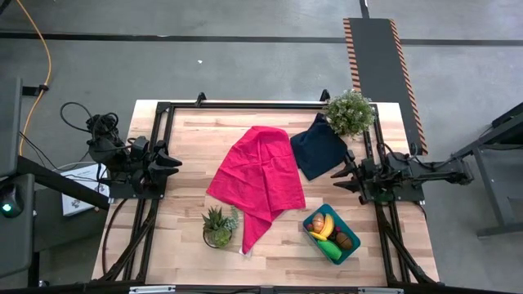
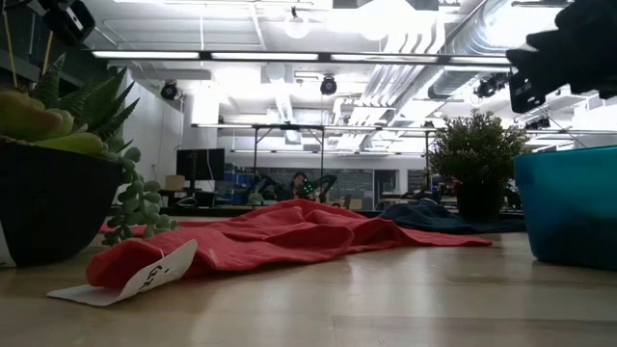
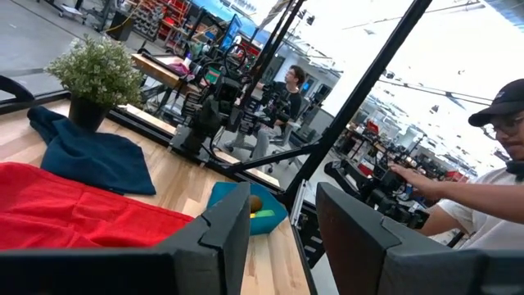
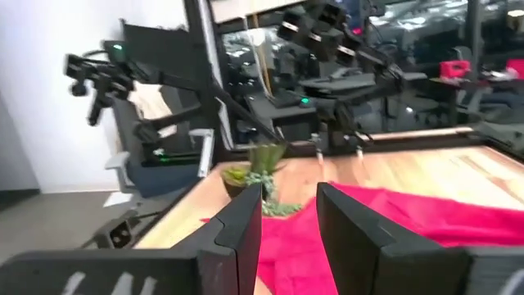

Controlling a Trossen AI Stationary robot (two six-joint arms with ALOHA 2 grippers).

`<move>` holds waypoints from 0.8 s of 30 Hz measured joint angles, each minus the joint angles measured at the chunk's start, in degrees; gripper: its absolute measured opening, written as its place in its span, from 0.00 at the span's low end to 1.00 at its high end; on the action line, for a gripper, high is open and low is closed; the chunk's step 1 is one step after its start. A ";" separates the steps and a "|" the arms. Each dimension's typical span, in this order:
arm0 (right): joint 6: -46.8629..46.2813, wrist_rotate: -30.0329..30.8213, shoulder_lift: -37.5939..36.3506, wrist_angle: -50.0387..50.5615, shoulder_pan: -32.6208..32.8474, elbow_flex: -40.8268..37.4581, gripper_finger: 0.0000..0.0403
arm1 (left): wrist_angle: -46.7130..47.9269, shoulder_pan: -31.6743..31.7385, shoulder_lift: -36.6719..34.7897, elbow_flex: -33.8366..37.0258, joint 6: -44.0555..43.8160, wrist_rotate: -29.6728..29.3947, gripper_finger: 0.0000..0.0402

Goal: Pick and placing Produce into tupperware
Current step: Return to Home Position

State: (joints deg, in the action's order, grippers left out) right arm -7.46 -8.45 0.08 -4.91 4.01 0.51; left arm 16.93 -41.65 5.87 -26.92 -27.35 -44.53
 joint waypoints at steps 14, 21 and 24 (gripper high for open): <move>-0.02 5.63 0.17 3.81 -0.02 -0.02 0.27 | 0.00 0.00 -0.01 0.00 0.01 0.00 0.32; -2.91 5.65 0.20 3.83 -0.02 -0.02 0.27 | 0.00 0.00 0.00 0.00 0.02 0.00 0.32; -4.42 5.66 0.20 3.81 -0.02 -0.02 0.27 | 0.00 0.00 -0.02 0.00 0.00 0.00 0.32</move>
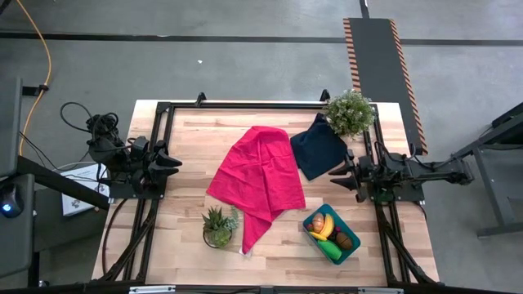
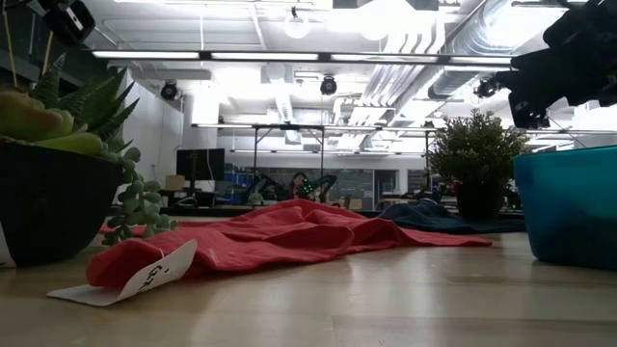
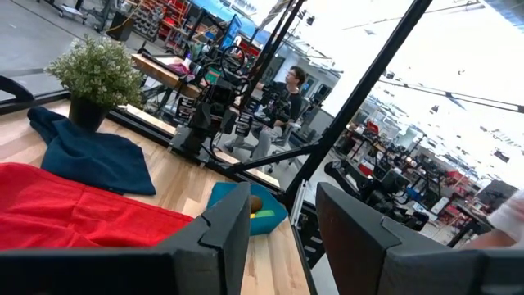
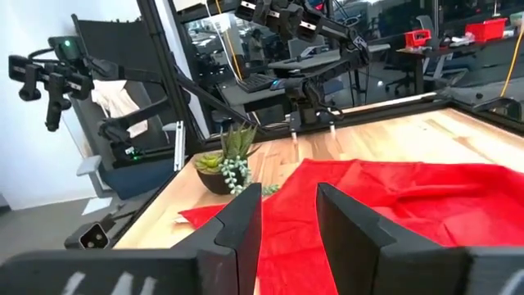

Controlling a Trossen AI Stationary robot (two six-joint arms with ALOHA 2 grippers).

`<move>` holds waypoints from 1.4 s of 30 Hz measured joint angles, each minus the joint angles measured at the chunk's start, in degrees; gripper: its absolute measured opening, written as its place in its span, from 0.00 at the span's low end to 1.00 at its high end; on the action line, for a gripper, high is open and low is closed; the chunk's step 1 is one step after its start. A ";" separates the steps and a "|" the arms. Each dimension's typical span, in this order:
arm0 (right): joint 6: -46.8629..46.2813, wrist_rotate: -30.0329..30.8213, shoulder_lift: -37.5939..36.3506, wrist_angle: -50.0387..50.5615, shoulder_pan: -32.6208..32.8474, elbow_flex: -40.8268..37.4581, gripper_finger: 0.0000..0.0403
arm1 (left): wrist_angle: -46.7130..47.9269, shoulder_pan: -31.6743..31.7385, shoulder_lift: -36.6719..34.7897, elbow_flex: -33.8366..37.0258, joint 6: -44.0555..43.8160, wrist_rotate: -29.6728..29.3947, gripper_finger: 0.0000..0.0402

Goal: Pick and placing Produce into tupperware
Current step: Return to Home Position

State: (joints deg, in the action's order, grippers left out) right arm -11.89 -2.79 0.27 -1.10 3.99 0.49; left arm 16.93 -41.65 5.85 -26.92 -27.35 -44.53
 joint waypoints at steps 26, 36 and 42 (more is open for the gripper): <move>-1.61 0.00 0.02 0.00 0.00 -0.02 0.27 | -0.70 2.12 -0.49 0.00 -9.99 -1.66 0.32; -1.61 0.00 0.04 0.00 0.02 -0.02 0.27 | -19.85 18.75 -5.38 0.77 13.66 29.16 0.32; -1.59 0.02 0.04 -0.03 0.00 -0.02 0.27 | -40.23 25.09 -5.60 7.45 26.79 50.92 0.32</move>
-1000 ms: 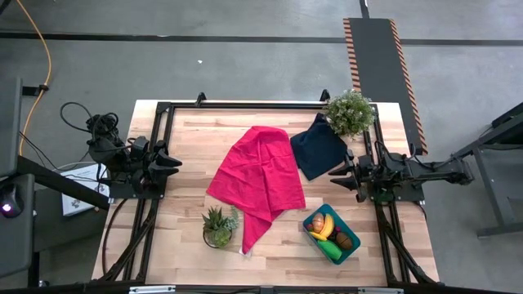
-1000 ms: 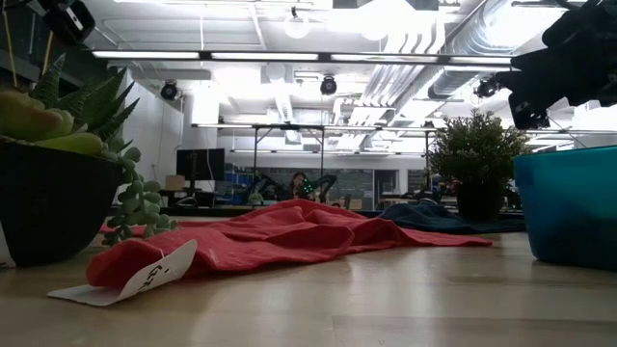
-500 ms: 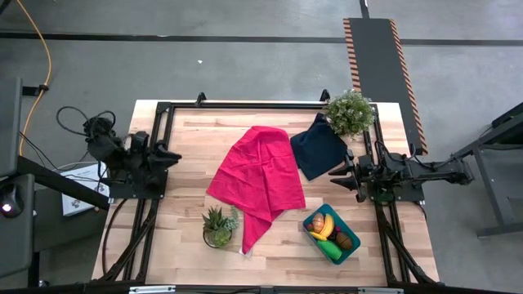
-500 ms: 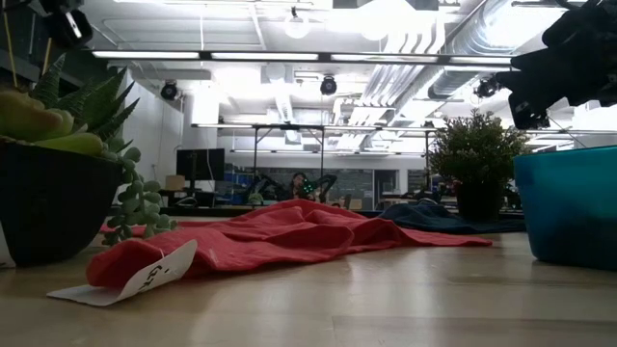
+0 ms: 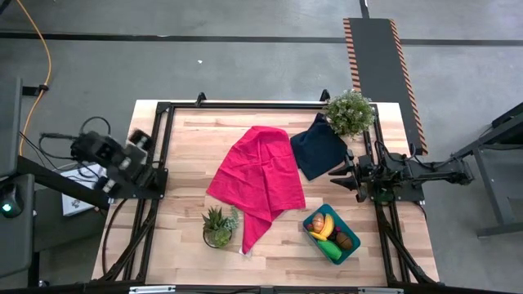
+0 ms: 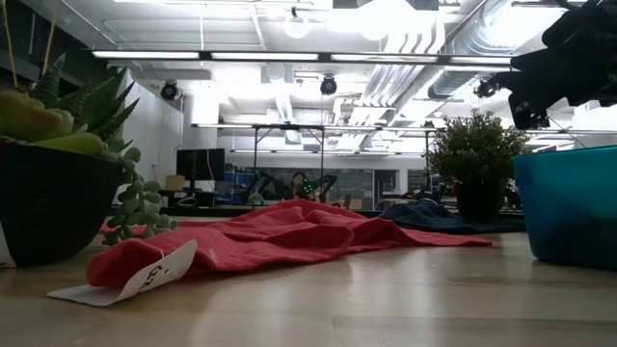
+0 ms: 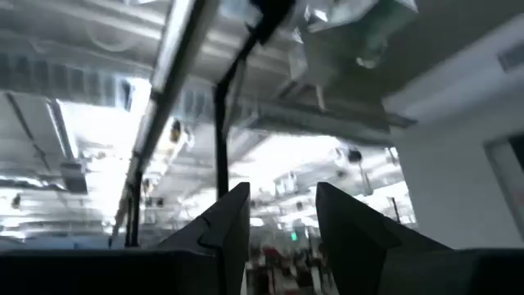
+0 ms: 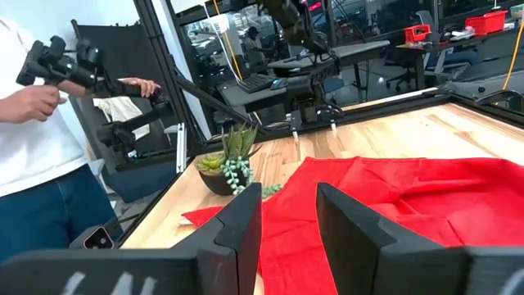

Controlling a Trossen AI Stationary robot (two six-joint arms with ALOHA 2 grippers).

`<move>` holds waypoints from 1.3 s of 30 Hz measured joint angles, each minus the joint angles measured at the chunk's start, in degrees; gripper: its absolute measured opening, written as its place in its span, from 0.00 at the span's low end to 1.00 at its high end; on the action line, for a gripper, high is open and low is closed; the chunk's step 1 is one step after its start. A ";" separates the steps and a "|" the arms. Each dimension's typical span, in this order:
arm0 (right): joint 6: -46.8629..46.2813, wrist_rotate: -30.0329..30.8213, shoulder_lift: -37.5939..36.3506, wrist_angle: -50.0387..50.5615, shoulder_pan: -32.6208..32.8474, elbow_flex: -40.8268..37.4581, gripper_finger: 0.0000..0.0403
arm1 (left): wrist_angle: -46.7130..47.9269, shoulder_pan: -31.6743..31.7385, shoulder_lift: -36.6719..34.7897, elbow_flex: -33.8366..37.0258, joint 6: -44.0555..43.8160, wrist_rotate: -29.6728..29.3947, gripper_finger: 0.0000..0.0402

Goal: Pick and placing Produce into tupperware
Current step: Return to Home Position

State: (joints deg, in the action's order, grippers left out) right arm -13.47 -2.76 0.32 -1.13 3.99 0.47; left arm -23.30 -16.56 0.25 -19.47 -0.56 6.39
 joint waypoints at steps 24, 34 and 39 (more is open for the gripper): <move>0.00 0.00 0.09 0.00 0.02 0.00 0.27 | -9.72 10.90 0.13 19.00 -3.98 1.93 0.32; 0.00 0.00 0.09 0.00 0.02 0.00 0.27 | 7.05 16.67 0.11 19.00 -6.37 6.04 0.32; 0.00 0.00 0.09 0.00 0.00 0.00 0.27 | 13.10 17.37 0.11 19.00 -8.88 6.06 0.32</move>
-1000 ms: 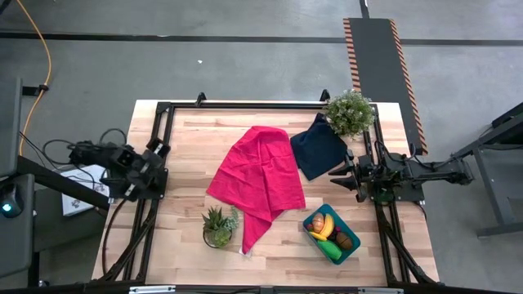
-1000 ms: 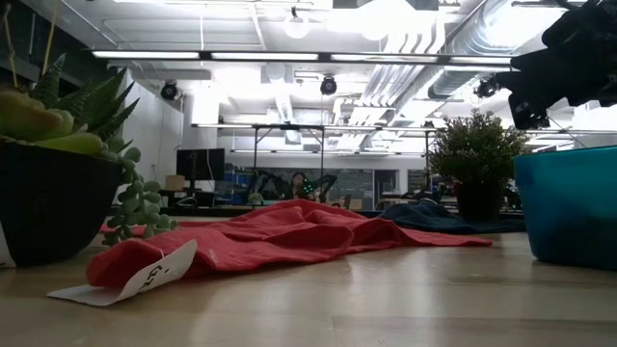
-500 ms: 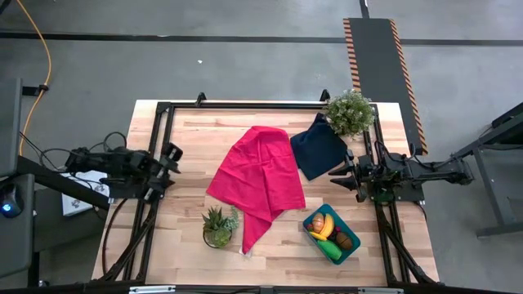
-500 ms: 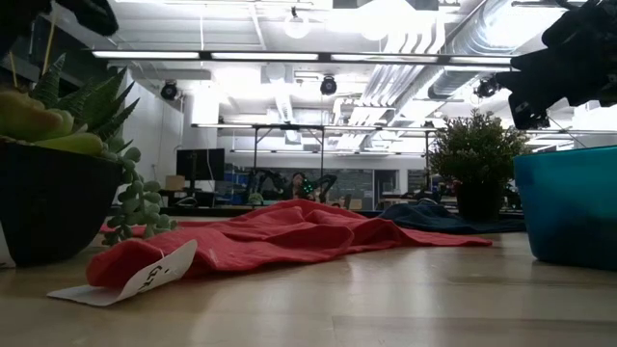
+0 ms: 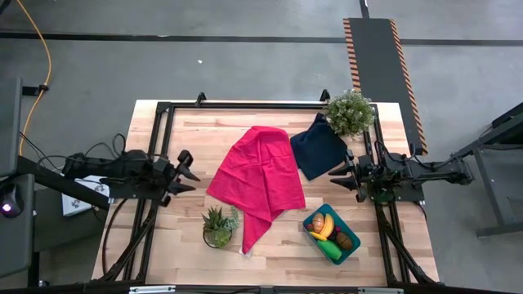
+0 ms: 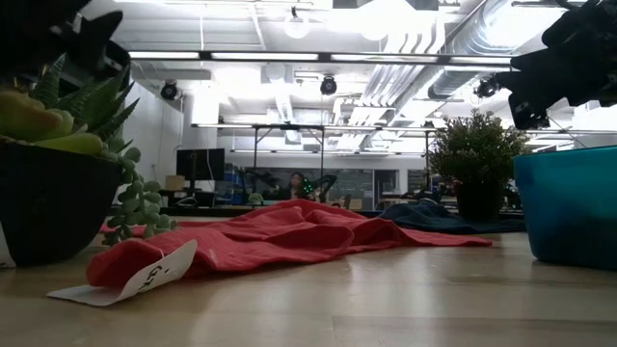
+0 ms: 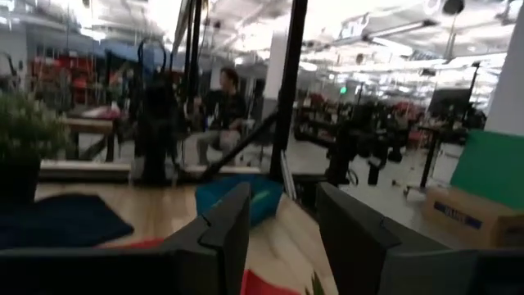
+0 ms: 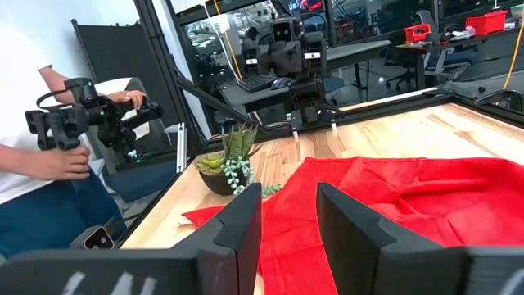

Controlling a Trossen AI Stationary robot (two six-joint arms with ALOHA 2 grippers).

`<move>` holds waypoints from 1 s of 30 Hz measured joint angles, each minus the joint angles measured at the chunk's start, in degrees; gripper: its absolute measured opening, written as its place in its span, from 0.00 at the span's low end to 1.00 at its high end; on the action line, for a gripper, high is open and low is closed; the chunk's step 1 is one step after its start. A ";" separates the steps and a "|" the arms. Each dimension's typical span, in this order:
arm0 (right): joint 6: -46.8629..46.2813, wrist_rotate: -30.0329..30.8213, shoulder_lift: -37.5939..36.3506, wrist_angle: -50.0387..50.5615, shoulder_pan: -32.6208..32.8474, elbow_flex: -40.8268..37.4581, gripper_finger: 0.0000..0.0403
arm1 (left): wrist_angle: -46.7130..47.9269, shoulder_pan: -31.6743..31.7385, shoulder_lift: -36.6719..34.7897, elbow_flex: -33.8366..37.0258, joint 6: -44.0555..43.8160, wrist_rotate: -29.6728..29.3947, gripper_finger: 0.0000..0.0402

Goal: Pick and placing Produce into tupperware
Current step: Return to Home Position

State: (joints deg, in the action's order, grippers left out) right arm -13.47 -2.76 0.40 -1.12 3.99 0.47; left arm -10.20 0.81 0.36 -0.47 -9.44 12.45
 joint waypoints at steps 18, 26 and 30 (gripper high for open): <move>0.00 0.00 0.00 0.01 0.00 0.00 0.27 | 7.30 2.21 -0.02 -0.02 0.03 -1.44 0.32; 0.00 0.00 0.00 0.02 0.00 0.00 0.27 | 7.37 2.19 0.13 -0.04 0.07 -1.75 0.32; 0.00 0.00 0.00 0.00 0.02 0.00 0.27 | 7.37 2.19 0.13 -0.04 0.11 -1.75 0.32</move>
State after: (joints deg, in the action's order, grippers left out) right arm -13.47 -2.76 0.40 -1.12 4.01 0.47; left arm -2.83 3.01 0.49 -0.51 -9.32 10.70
